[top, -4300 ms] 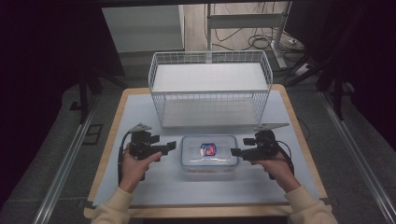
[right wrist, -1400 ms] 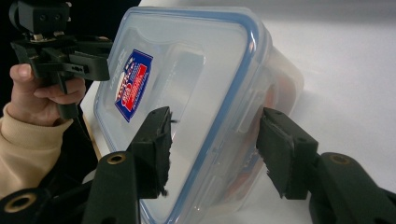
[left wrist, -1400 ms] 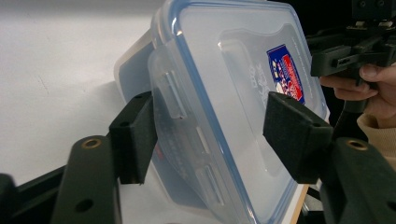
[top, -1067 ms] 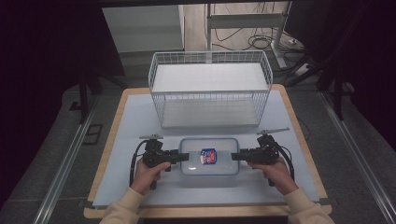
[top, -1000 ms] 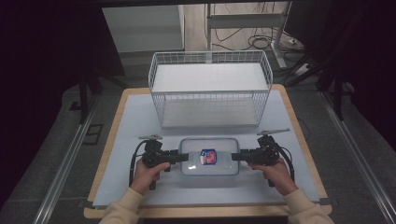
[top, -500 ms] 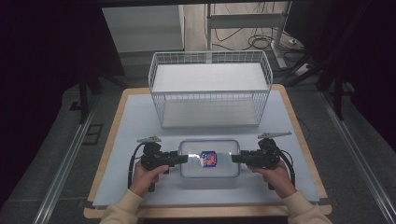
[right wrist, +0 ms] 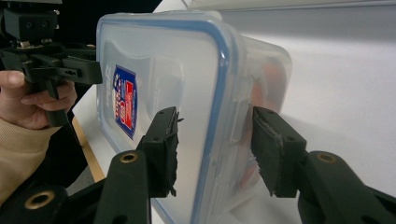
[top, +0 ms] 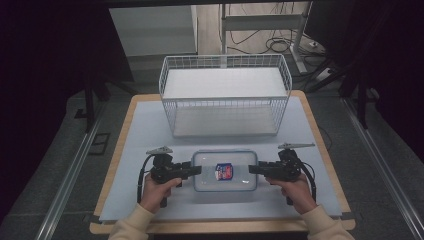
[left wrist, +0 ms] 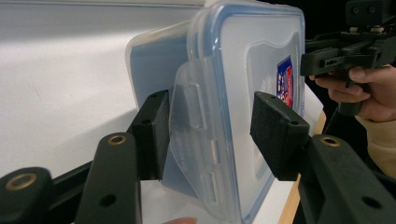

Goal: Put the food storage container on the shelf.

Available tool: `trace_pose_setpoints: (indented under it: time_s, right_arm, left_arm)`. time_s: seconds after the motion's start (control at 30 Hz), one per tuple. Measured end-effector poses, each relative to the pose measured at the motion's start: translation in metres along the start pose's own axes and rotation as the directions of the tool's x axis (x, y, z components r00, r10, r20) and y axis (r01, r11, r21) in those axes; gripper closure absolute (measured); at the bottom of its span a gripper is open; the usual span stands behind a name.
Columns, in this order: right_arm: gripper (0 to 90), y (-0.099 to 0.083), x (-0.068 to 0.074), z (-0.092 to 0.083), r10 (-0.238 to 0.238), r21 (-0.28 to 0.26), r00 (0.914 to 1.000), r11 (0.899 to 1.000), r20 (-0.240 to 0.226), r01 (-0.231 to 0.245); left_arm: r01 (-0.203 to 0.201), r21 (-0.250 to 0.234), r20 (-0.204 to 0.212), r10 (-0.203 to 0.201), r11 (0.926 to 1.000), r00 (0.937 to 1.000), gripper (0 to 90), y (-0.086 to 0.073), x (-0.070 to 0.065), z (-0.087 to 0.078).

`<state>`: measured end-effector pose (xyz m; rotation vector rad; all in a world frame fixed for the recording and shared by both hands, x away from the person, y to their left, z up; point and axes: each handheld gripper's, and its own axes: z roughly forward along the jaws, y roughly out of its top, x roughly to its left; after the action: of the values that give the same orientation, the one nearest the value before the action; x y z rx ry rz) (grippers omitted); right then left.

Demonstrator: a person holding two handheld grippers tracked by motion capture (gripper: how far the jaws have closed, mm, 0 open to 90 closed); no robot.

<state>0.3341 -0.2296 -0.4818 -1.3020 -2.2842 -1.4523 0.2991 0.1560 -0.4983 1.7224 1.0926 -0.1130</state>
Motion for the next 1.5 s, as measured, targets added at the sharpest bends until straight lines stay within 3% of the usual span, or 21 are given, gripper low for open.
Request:
trace_pose_setpoints:
  time_s: [0.17,0.93,1.13,1.5]
  right_arm:
    - [52.7,0.001,0.001,-0.003,-0.007,-0.017,1.0000,1.000,0.000,0.007]
    - [52.6,0.018,0.018,-0.023,-0.097,-0.090,0.9950,0.991,0.021,0.099]
    - [52.6,0.026,0.022,-0.028,-0.109,-0.097,0.9937,0.989,0.028,0.111]
    - [52.6,0.051,0.034,-0.045,-0.159,-0.143,0.9865,0.976,0.041,0.163]
  left_arm:
    - [0.006,-0.012,-0.001,-0.006,0.9999,1.0000,49.2,0.002,-0.003,0.000]
    - [-0.075,-0.058,-0.009,0.075,0.9955,0.9972,49.2,0.026,-0.022,-0.013]
    - [-0.090,-0.065,-0.006,0.090,0.9938,0.9959,49.2,0.036,-0.025,-0.014]
    - [-0.135,-0.099,-0.017,0.134,0.9859,0.9908,49.2,0.067,-0.041,-0.026]
